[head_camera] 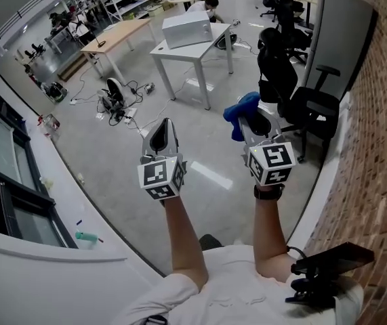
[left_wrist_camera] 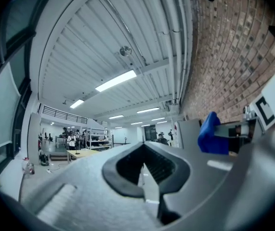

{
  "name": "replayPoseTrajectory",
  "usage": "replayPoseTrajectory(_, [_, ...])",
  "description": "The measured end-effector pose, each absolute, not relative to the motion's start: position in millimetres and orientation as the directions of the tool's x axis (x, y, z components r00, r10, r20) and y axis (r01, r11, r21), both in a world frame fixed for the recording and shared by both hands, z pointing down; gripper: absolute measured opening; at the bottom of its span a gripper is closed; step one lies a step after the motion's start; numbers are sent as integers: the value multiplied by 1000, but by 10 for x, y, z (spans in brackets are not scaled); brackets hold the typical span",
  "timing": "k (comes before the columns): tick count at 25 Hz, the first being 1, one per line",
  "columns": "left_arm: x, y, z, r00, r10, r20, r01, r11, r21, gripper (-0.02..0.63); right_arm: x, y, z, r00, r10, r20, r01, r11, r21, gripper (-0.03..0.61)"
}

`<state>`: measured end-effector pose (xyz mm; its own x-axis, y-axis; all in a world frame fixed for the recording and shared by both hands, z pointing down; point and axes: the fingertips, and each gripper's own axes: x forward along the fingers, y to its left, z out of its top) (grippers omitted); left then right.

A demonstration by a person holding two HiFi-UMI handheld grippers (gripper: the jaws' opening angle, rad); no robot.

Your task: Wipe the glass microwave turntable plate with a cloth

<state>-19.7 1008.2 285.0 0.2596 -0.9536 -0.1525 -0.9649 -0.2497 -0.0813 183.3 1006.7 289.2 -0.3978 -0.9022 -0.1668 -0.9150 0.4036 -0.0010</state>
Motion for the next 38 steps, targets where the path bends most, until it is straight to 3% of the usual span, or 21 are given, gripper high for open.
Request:
replayPoseTrajectory(7, [-301, 9764, 3052, 241, -962, -124, -968, -229, -107, 0, 1602, 9744, 3141, -429, -895, -124, -900, 436, -28, 66])
replayPoseTrajectory(16, [-500, 8833, 3001, 322, -936, -144, -946, -310, -100, 2, 1224, 8875, 2981, -478, -861, -176, -868, 493, -57, 66])
replayPoseTrajectory(24, [-940, 8114, 2823, 333, -925, -183, -942, -322, -90, 2, 726, 8174, 2760, -467, -862, -195, -879, 477, -3, 67])
replayPoseTrajectory(30, [-1178, 7699, 2941, 339, -929, -147, -938, -322, -126, 2, 392, 7796, 2902, -459, -872, -170, -884, 467, -5, 67])
replayPoseTrajectory(38, [-1352, 7250, 3154, 310, -942, -129, -951, -307, -45, 2, 432, 7393, 3054, -427, -897, -118, -903, 430, -5, 67])
